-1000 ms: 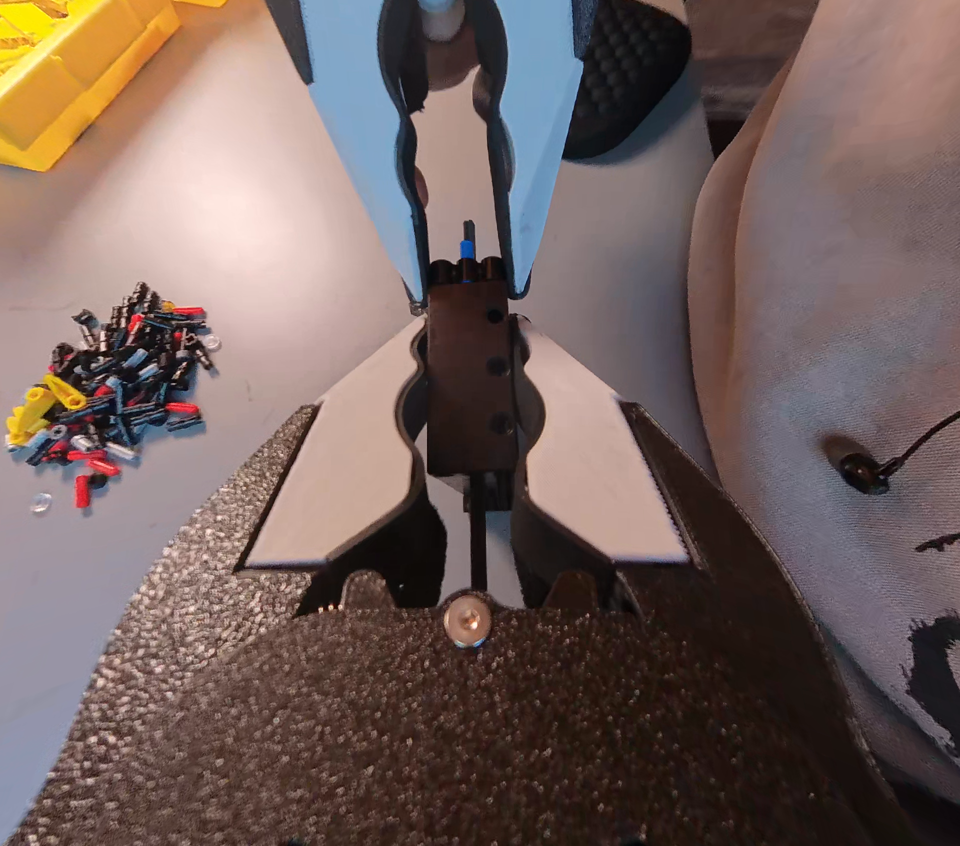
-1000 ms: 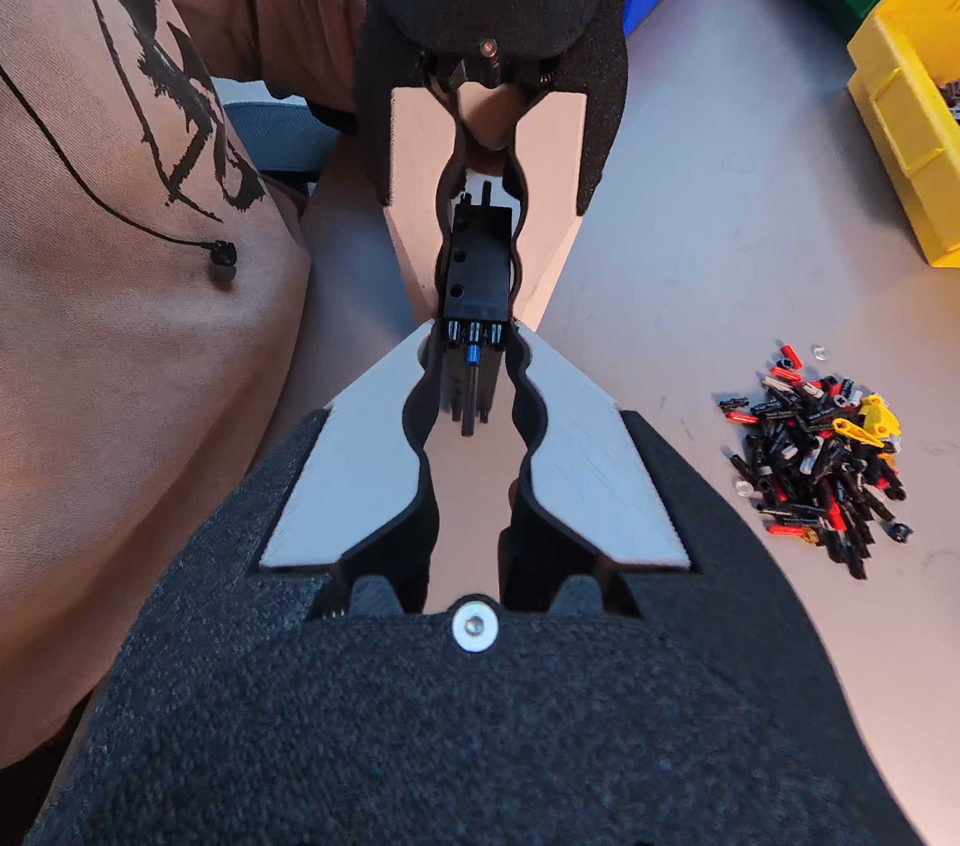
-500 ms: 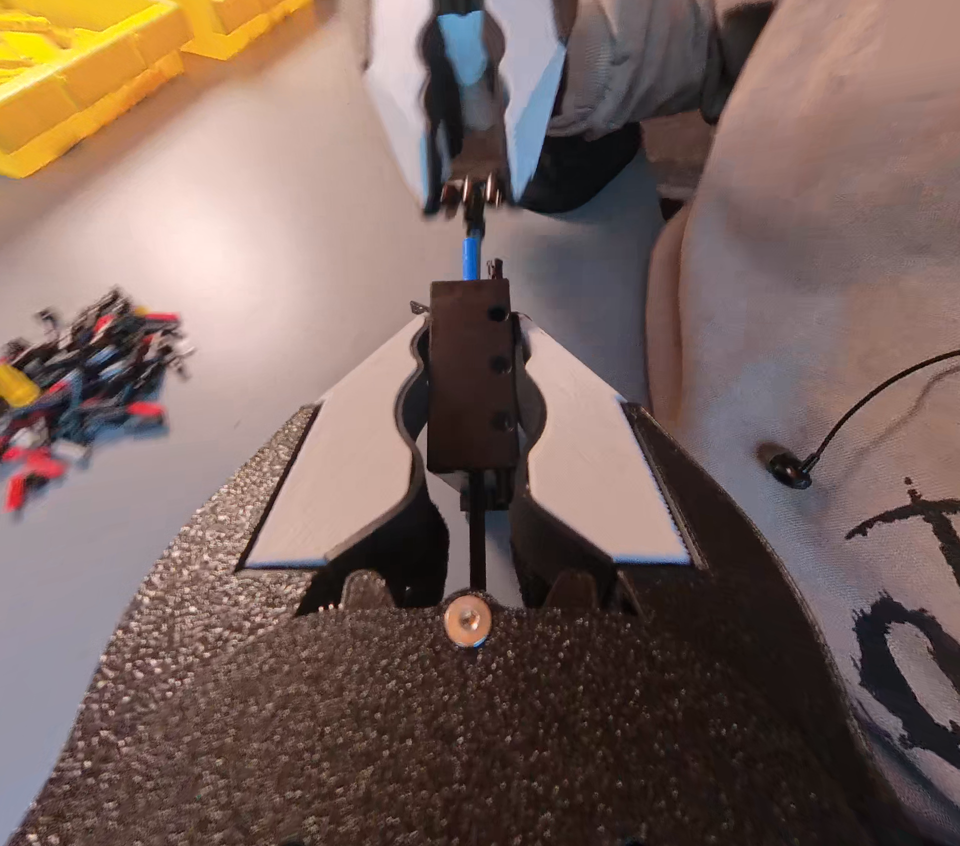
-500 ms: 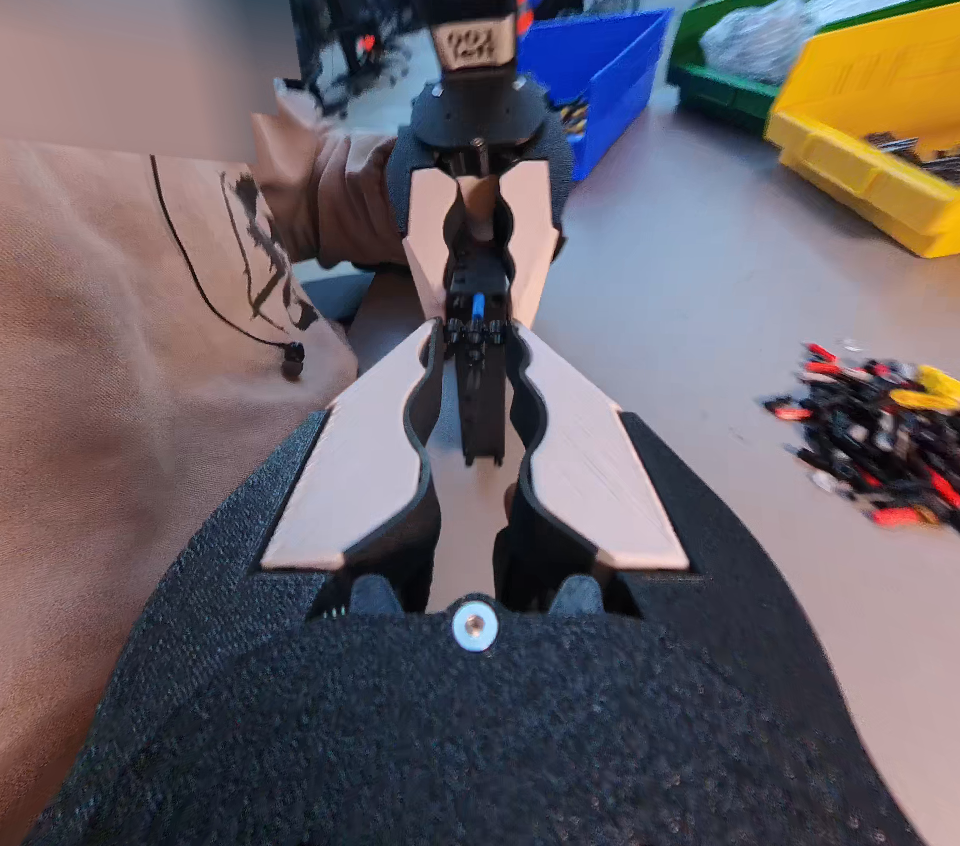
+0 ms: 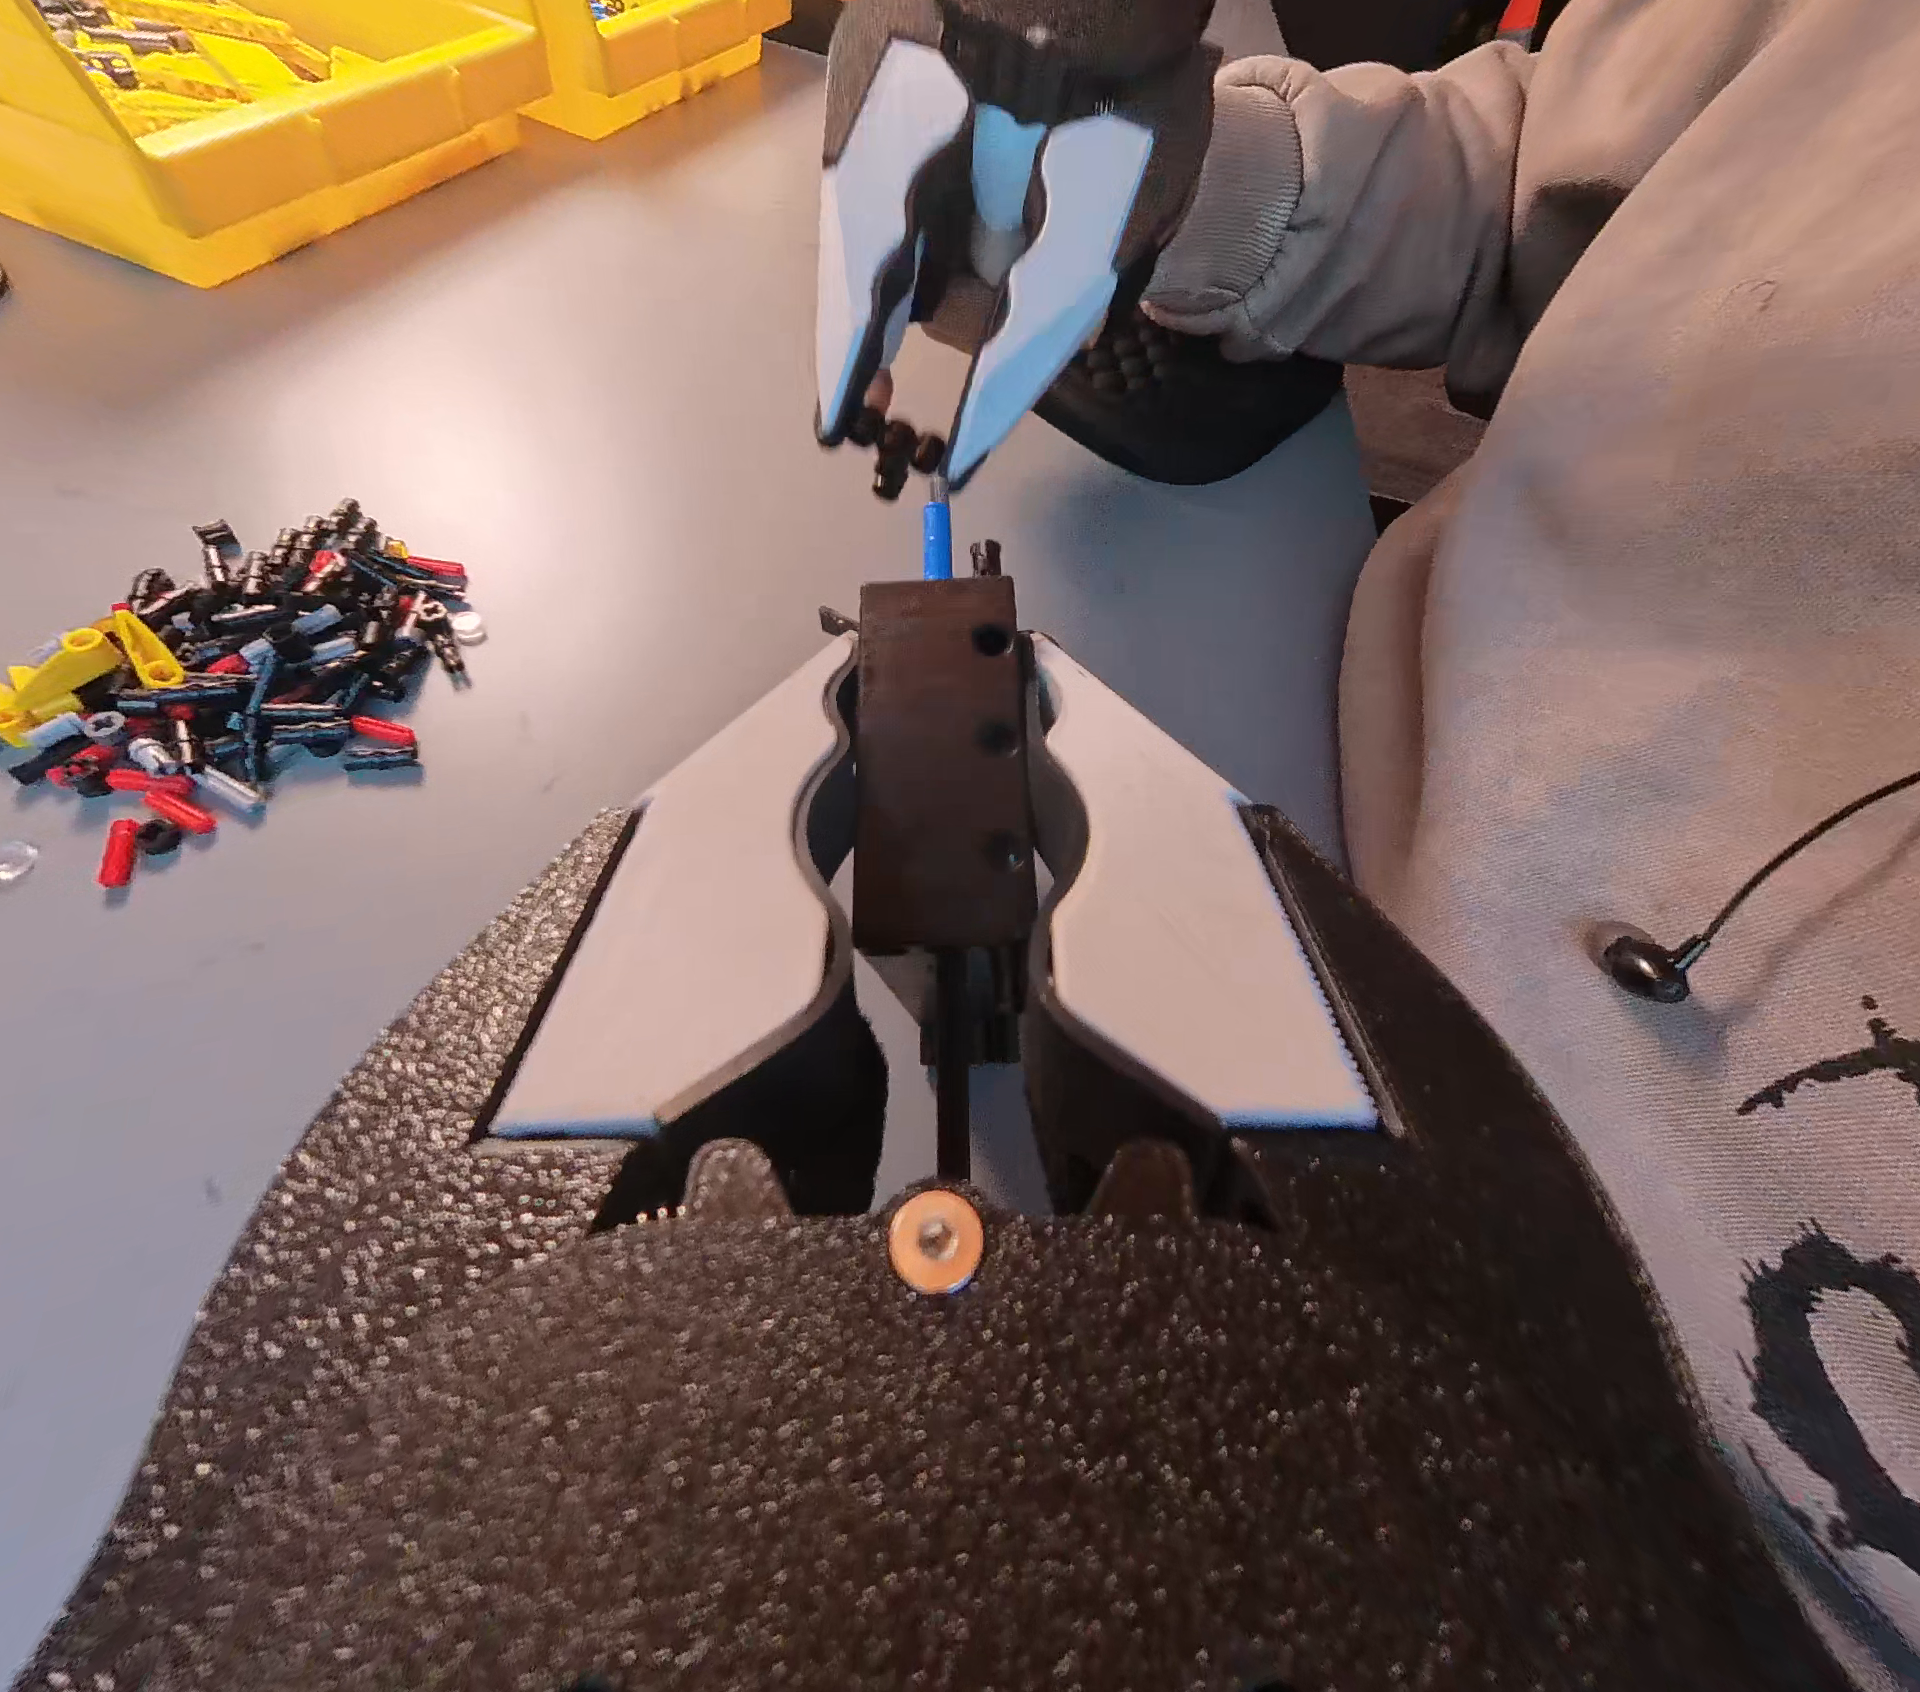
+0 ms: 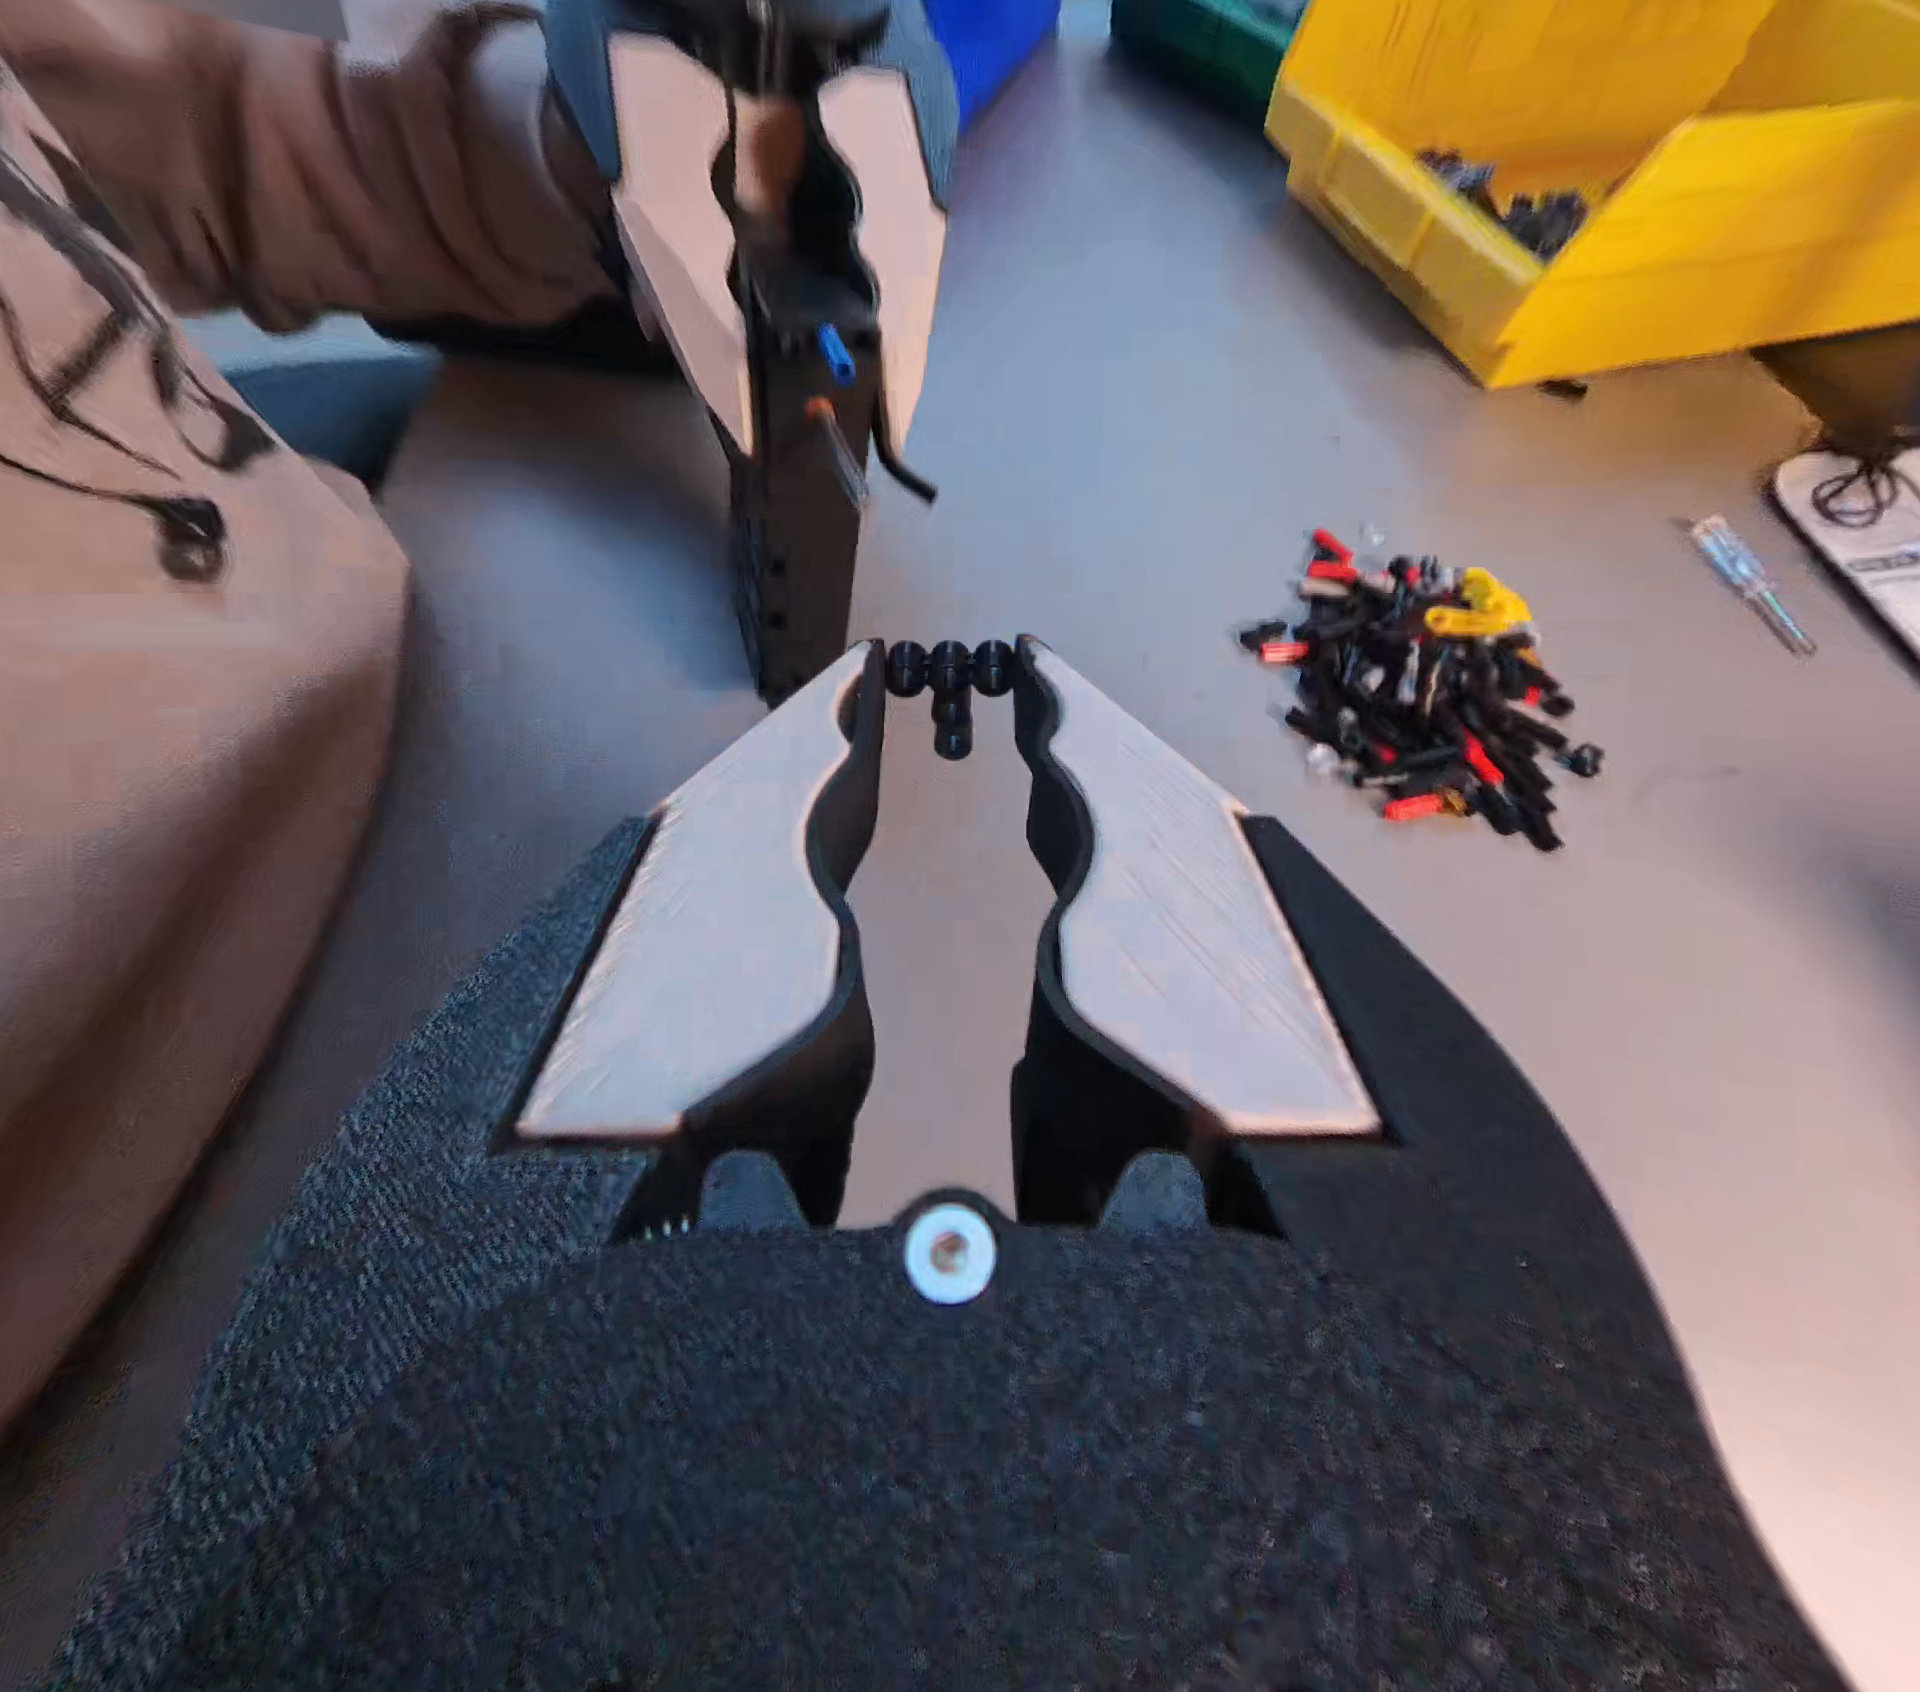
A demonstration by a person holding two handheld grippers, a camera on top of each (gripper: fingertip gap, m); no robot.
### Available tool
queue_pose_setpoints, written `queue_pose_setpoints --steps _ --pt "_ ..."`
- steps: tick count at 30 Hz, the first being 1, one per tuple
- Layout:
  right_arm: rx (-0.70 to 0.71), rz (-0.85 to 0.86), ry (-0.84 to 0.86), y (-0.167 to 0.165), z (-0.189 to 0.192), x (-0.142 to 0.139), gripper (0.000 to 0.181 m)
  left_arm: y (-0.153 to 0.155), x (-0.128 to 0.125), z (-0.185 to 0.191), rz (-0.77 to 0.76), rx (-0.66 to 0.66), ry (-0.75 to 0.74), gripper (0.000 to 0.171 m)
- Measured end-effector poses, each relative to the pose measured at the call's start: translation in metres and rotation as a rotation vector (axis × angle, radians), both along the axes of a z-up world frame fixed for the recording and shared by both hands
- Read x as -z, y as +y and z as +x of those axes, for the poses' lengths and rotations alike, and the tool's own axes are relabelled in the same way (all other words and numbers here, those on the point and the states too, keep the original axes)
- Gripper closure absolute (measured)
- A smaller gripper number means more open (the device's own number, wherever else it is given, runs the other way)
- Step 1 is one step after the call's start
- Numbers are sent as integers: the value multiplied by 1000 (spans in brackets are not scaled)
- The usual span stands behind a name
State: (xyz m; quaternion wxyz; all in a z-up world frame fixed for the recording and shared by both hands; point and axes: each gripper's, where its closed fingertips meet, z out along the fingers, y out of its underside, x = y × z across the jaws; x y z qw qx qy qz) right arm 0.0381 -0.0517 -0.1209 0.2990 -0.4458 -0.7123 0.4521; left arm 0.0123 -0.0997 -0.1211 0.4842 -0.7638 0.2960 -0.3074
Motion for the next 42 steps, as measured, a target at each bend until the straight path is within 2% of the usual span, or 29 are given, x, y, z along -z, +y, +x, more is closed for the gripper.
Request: queue_pose_setpoints --steps 3,5,7,10,12,14,16,21,26,32,35,39,42 --pt "20 147 -102 6 -5 37 158 3 0 -3 47 -9 61 145" --pt "21 161 -133 6 -8 50 148 2 0 -2 69 -6 80 145" --pt "18 100 -110 3 -12 45 122 2 1 -2 91 -11 98 145" --pt "0 67 -45 0 -16 24 103 2 2 0 136 -8 139 145" --pt "-54 25 3 -12 -15 4 116 1 4 2 154 6 169 145" --pt "-104 -1 67 -24 -16 -17 150 -2 4 6 164 33 178 145" --pt "-150 17 92 -35 -17 -27 169 -3 4 6 172 41 186 145" --pt "-228 149 53 -54 -24 -19 166 -5 4 7 185 55 191 146" --pt "-277 240 43 -58 -28 -13 173 -7 4 5 180 63 199 146" --pt "-383 460 -3 -57 -28 -14 177 -7 7 5 155 92 255 145" --pt "-443 463 -57 -57 -28 -13 177 -6 7 5 155 97 282 146" --pt "-440 474 -72 -57 -32 -11 176 -5 6 3 160 77 301 146" --pt "-354 469 -15 -52 -38 -12 179 -1 5 -4 156 23 304 145"
